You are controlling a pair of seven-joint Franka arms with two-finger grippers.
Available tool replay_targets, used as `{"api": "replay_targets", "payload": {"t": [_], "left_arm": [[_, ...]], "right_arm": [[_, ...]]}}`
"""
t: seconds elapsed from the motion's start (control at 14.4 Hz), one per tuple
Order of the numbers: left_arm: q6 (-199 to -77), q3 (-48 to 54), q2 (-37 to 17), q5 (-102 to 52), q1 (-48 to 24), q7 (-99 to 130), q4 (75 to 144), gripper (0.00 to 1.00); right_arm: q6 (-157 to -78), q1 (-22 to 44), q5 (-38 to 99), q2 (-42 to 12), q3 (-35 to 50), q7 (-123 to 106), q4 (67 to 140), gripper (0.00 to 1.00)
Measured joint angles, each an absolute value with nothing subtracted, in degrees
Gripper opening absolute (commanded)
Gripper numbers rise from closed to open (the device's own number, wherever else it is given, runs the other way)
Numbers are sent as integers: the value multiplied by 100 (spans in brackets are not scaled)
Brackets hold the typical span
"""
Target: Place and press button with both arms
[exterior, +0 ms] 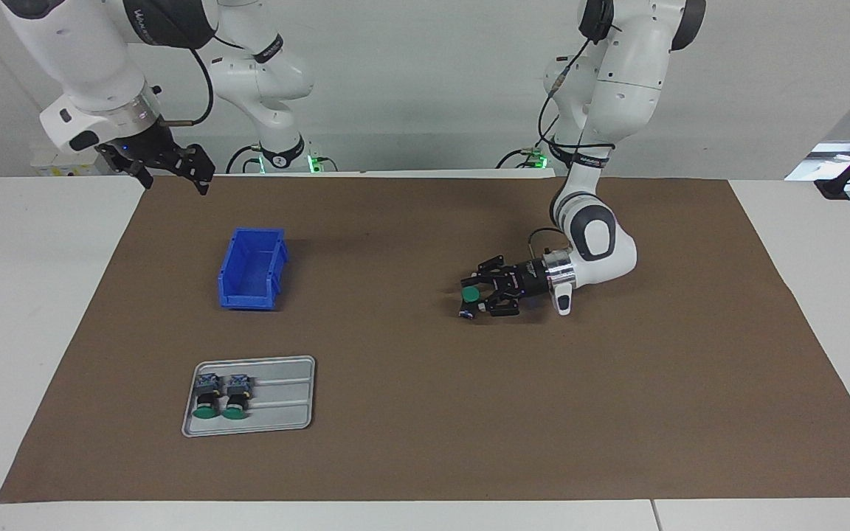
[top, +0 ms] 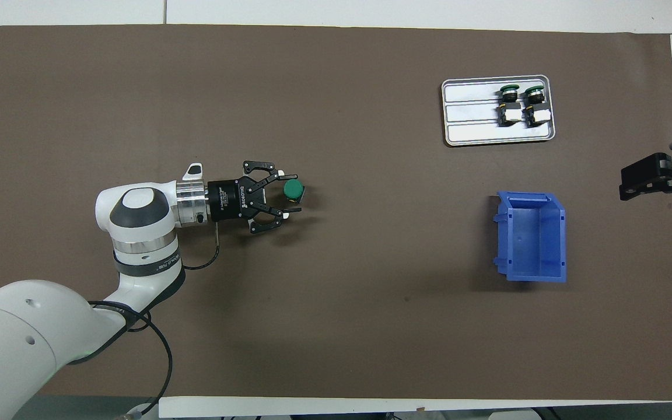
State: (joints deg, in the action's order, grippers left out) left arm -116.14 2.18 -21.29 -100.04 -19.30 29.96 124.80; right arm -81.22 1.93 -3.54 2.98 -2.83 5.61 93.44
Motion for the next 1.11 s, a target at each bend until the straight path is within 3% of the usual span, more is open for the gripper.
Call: {"api": "replay_targets", "payload": {"t": [0.07,0.21,0.7,1.11], "left_arm": [[-11667,218,-2102,-10008,-1941,3004,12478,80],[-11768,218,-2024,-10014,-1960,3089,12474,100],[-11951,214,-1798,-10015,-2058,3378,12459,100],[-12544,205,-1102,-8905,-2137,4338,12377,100]], "right_arm": [[-8122,193,-354,298,-283,561,9344,98],[-8122,193,-354,298,-283,561,9344,98],[-8122,193,-354,298,-283,561,9344,98],[-8122,193,-354,298,-283,561,9344,98]]}}
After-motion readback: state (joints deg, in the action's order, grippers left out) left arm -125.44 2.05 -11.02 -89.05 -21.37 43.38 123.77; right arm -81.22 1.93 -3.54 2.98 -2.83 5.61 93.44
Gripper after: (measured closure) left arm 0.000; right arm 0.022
